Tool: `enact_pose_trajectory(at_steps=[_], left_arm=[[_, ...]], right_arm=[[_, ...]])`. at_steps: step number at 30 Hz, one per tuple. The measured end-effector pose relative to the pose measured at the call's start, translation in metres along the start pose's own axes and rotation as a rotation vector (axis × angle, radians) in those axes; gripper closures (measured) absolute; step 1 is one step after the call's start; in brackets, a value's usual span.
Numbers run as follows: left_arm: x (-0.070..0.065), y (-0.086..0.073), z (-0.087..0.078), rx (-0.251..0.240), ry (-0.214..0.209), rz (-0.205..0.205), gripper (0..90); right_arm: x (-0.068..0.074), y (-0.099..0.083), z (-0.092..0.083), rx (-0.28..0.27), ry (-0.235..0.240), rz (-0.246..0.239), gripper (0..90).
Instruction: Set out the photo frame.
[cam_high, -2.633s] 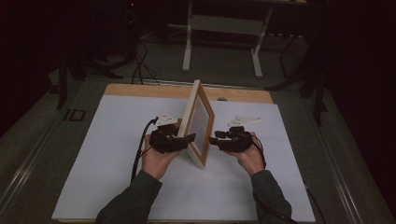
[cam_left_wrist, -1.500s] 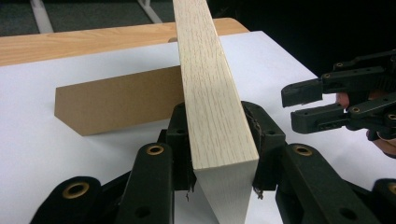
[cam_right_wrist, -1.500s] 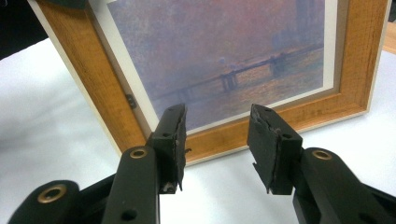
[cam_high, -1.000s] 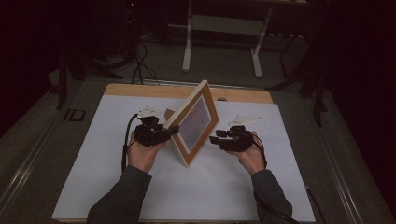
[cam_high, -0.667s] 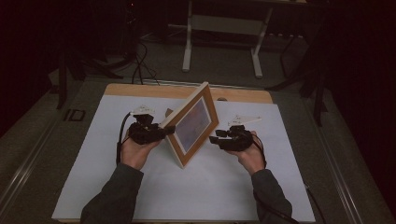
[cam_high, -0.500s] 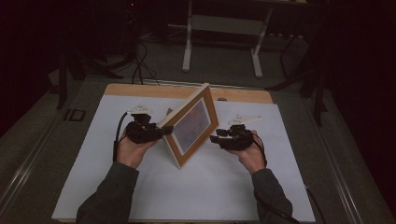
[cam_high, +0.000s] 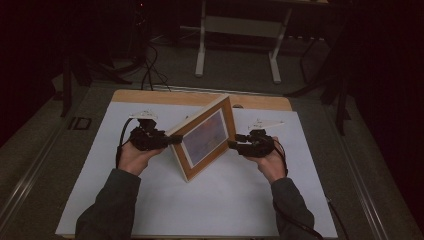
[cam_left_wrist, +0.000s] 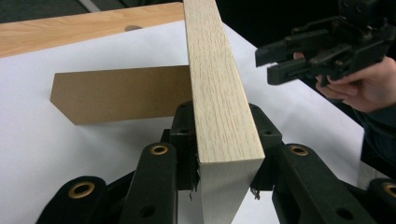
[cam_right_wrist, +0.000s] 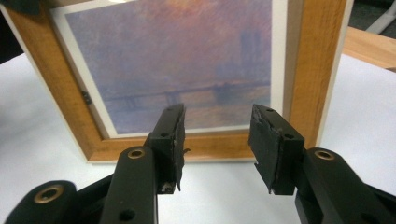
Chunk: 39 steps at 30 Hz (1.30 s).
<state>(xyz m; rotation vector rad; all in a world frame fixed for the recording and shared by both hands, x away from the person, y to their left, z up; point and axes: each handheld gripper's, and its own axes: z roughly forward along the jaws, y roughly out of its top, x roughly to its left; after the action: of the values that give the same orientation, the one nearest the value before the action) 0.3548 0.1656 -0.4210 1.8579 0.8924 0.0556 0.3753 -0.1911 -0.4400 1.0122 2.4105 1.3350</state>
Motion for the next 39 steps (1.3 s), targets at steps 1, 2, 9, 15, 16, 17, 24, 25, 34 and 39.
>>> enact_pose_trajectory(at_steps=[1, 2, 9, 15, 16, 17, 24, 25, 34, 39], left_arm=[[0.001, 0.0, 0.0, 0.003, -0.008, 0.004, 70.6], [0.002, 0.001, 0.0, 0.006, -0.014, 0.009, 70.6], [0.005, 0.004, 0.0, 0.03, -0.056, 0.032, 71.0], [0.009, 0.006, 0.001, 0.05, -0.108, 0.049, 71.5], [0.009, 0.007, 0.001, 0.056, -0.114, 0.055, 71.6], [0.009, 0.008, 0.001, 0.063, -0.119, 0.063, 71.7], [0.004, 0.006, 0.001, 0.046, -0.069, 0.065, 69.4], [0.002, 0.004, 0.001, 0.042, -0.056, 0.063, 63.9], [-0.015, -0.013, -0.001, 0.016, 0.046, 0.054, 56.9], [-0.01, -0.013, -0.005, 0.042, 0.067, 0.04, 70.0]], right_arm=[[-0.001, 0.001, -0.001, -0.001, -0.004, 0.002, 55.0], [-0.002, 0.002, -0.001, -0.004, -0.008, 0.004, 54.9], [-0.011, 0.01, -0.005, -0.017, -0.049, 0.021, 54.2], [-0.022, 0.02, -0.007, -0.03, -0.087, 0.038, 52.5], [-0.024, 0.022, -0.007, -0.033, -0.095, 0.042, 52.1], [-0.026, 0.024, -0.007, -0.035, -0.103, 0.049, 51.8], [-0.037, 0.036, -0.006, -0.053, -0.154, 0.034, 44.1], [-0.038, 0.038, -0.005, -0.057, -0.155, 0.033, 42.2], [-0.046, 0.051, 0.011, -0.086, -0.166, 0.026, 29.3], [-0.053, 0.053, 0.017, -0.106, -0.108, 0.035, 26.6]])
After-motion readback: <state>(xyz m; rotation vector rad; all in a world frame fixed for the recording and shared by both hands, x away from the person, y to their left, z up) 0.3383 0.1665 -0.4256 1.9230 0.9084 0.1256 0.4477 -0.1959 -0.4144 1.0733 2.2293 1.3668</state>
